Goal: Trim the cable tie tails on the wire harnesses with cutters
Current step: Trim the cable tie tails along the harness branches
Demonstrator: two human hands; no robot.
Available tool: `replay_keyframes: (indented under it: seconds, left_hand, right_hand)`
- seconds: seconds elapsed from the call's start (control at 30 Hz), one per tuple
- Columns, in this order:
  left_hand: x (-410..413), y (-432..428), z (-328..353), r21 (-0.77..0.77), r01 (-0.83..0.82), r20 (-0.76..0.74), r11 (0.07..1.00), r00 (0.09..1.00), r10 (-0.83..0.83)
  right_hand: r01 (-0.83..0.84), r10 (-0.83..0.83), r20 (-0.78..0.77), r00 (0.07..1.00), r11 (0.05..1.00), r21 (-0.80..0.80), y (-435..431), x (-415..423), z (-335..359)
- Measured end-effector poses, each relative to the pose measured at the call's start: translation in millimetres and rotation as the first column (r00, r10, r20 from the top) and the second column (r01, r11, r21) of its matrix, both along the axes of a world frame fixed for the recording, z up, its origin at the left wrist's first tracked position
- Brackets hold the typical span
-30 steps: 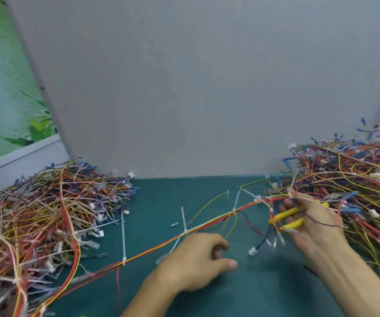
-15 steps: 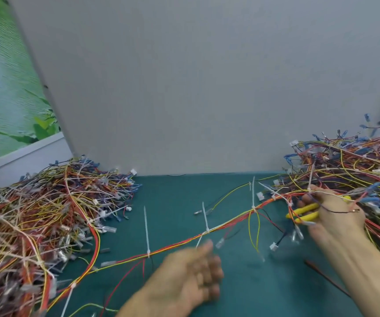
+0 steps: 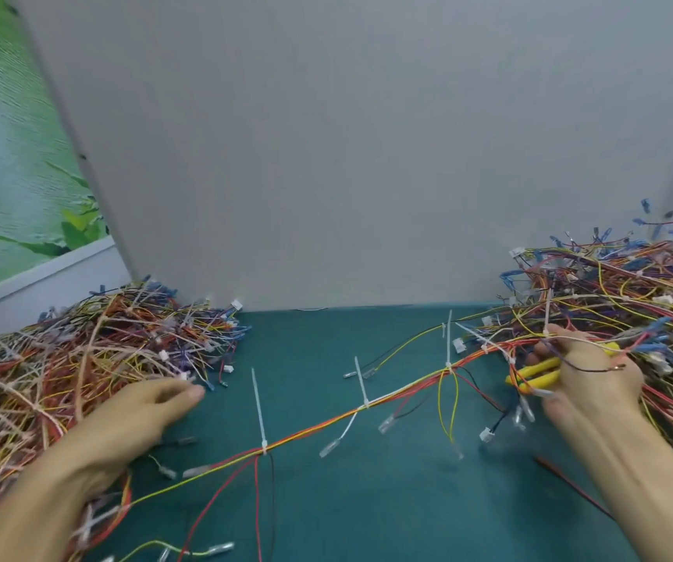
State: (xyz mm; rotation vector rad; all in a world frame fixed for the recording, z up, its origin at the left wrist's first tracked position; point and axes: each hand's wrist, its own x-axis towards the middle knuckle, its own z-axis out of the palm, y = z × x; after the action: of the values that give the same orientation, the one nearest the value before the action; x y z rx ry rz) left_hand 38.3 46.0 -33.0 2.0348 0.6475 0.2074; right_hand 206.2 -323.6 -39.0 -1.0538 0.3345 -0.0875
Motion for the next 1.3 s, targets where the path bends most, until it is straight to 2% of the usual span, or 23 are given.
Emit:
replay_keyframes:
  seconds: [0.1, 0.2, 0.23, 0.3, 0.37, 0.4, 0.43, 0.47, 0.5, 0.53, 0.57, 0.6, 0.63, 0.7, 0.73, 0.8, 0.83, 0.9, 0.97, 1.1, 1.2, 1.3]
  left_hand:
    - [-14, 40, -6, 0.337, 0.006, -0.183, 0.941, 0.981, 0.059]
    - [-18, 49, -6, 0.609, 0.087, -0.349, 0.789, 0.922, 0.167]
    - [-18, 41, -6, 0.673, 0.109, -0.348, 0.732, 0.920, 0.183]
    - [-16, 9, -7, 0.759, 0.090, -0.229, 0.645, 0.964, 0.135]
    - [-16, -32, -7, 0.796, 0.056, -0.085, 0.603, 0.996, 0.019]
    - [-17, -54, -9, 0.788, 0.090, -0.084, 0.609, 0.996, -0.039]
    - [-16, -74, -11, 0.724, 0.153, -0.108, 0.673, 0.988, -0.109]
    - [-14, -94, -14, 0.546, 0.226, -0.132, 0.807, 0.974, -0.184]
    - [-11, -112, -18, 0.202, 0.269, -0.152, 0.942, 0.958, -0.242]
    - [-7, -128, -20, -0.234, 0.231, -0.130, 0.944, 0.955, -0.266]
    - [-2, -139, -21, -0.582, 0.142, -0.104, 0.801, 0.964, -0.246]
    - [4, -148, -23, -0.791, 0.052, -0.094, 0.609, 0.974, -0.205]
    - [10, -153, -27, -0.897, -0.012, -0.090, 0.443, 0.984, -0.157]
    - [22, -161, -31, -0.981, -0.064, -0.069, 0.185, 0.998, -0.016]
    - [28, -163, -31, -0.993, -0.055, -0.047, 0.101, 0.996, 0.076]
    - [37, -163, -30, -0.999, 0.009, 0.017, 0.030, 0.964, 0.266]
    - [40, -161, -28, -0.998, 0.050, 0.058, 0.031, 0.936, 0.346]
    - [43, -154, -22, -0.985, 0.144, 0.172, 0.095, 0.874, 0.455]
    - [45, -145, -13, -0.952, 0.219, 0.300, 0.214, 0.804, 0.514]
    - [45, -125, 11, -0.837, 0.232, 0.503, 0.495, 0.682, 0.531]
    - [43, -115, 20, -0.767, 0.193, 0.566, 0.612, 0.652, 0.504]
    - [44, -110, 20, -0.704, 0.123, 0.577, 0.699, 0.674, 0.462]
  right_hand:
    - [0.022, -0.023, 0.016, 1.000, 0.999, 0.044, -3, 0, 1]
    - [0.029, -0.030, 0.017, 0.999, 0.996, 0.088, -13, 4, 6]
    - [0.013, -0.015, 0.018, 1.000, 0.996, 0.085, -16, 6, 6]
    - [-0.003, 0.000, 0.031, 1.000, 0.997, 0.072, -18, 7, 6]
    - [-0.015, 0.012, 0.051, 0.999, 0.999, 0.051, -15, 2, 8]
    - [-0.015, 0.014, 0.060, 0.998, 0.999, 0.031, -13, 0, 10]
    - [-0.024, 0.024, 0.066, 0.998, 1.000, 0.006, -9, -4, 12]
    - [-0.037, 0.038, 0.066, 0.997, 0.999, -0.008, -7, -6, 13]
    - [-0.047, 0.047, 0.063, 0.997, 0.999, -0.001, -3, -8, 15]
    - [-0.049, 0.047, 0.057, 0.997, 0.998, 0.033, -1, -9, 16]
    - [-0.049, 0.044, 0.058, 0.997, 0.995, 0.086, 1, -10, 17]
    - [-0.044, 0.036, 0.063, 0.997, 0.990, 0.136, 3, -10, 18]
    - [-0.042, 0.030, 0.073, 0.997, 0.985, 0.166, 5, -12, 20]
    - [-0.072, 0.053, 0.103, 0.993, 0.978, 0.194, 9, -15, 27]
    - [-0.105, 0.081, 0.122, 0.989, 0.973, 0.204, 9, -17, 31]
    - [-0.166, 0.132, 0.159, 0.978, 0.961, 0.223, 7, -22, 42]
    - [-0.181, 0.142, 0.175, 0.974, 0.956, 0.230, 4, -24, 47]
    - [-0.210, 0.164, 0.194, 0.967, 0.946, 0.248, -2, -26, 55]
    - [-0.258, 0.219, 0.165, 0.962, 0.927, 0.272, -6, -26, 59]
    - [-0.334, 0.368, -0.038, 0.929, 0.879, 0.339, 15, -25, 27]
    - [-0.382, 0.451, -0.175, 0.875, 0.866, 0.322, 42, -29, -16]
    - [-0.333, 0.414, -0.244, 0.877, 0.890, 0.312, 52, -30, -32]
